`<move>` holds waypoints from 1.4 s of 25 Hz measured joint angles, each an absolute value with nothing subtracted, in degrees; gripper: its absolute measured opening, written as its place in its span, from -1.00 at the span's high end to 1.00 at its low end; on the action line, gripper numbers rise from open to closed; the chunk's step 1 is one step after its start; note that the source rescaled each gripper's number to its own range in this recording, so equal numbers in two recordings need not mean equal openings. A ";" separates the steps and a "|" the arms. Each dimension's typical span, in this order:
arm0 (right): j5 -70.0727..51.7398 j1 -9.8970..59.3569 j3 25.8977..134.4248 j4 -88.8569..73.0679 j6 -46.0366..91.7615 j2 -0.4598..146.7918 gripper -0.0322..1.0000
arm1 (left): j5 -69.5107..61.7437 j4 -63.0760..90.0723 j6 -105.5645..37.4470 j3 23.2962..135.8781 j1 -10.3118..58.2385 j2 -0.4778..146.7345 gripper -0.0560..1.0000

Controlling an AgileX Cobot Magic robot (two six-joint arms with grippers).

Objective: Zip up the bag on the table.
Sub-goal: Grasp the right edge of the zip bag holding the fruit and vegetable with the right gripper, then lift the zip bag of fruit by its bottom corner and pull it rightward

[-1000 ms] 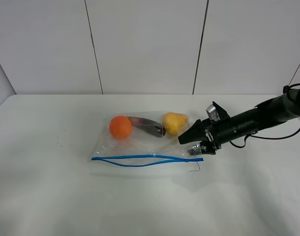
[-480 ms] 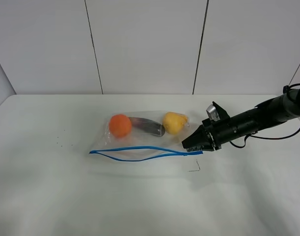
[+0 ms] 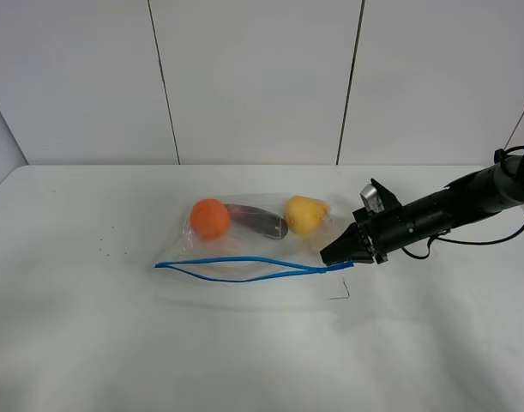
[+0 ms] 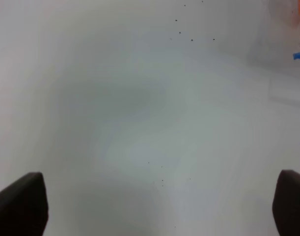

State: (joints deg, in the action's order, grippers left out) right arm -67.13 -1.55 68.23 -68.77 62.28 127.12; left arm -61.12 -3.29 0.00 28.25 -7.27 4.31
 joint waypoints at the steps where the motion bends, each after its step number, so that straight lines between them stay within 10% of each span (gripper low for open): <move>1: -67.13 -1.55 68.23 -68.72 62.28 127.12 0.85 | -61.12 -3.29 0.00 28.25 -7.27 4.31 -0.90; 35: -68.71 -1.41 68.88 -65.78 57.68 122.85 0.94 | -61.12 -3.29 0.00 28.25 -7.27 4.31 -0.90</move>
State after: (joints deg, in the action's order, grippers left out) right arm -68.71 -1.41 68.88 -65.78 57.68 122.85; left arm -61.12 -3.29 0.00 28.25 -7.27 4.31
